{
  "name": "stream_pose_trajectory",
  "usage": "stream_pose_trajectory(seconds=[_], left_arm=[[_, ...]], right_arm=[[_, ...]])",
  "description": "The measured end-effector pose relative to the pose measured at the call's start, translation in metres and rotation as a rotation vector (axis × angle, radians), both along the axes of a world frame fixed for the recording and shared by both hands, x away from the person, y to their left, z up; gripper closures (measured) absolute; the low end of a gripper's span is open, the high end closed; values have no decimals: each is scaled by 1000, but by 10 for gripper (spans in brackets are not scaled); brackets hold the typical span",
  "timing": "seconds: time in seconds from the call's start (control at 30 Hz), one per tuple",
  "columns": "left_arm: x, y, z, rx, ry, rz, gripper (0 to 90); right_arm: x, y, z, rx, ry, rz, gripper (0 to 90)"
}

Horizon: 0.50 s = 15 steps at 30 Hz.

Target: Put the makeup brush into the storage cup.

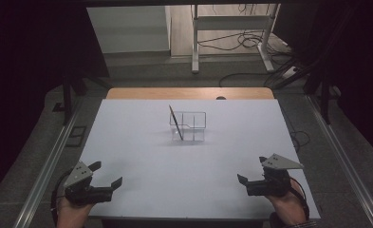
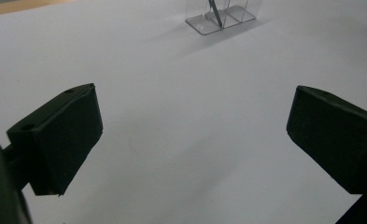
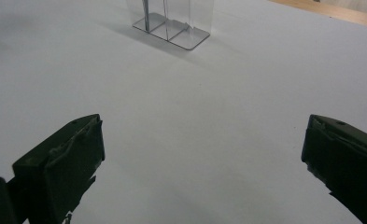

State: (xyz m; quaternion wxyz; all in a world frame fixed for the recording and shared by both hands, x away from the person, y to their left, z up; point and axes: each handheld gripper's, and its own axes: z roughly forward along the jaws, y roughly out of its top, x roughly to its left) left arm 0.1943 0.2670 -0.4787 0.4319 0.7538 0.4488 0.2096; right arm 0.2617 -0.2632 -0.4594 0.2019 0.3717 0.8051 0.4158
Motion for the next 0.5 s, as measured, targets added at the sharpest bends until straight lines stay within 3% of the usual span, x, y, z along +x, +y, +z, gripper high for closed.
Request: stream_pose_trajectory(seconds=[0.5], left_arm=[[0, 0, -5, 11, 15, 9, 42]], right_arm=[[-3, -3, -4, -21, 20, -7, 0]])
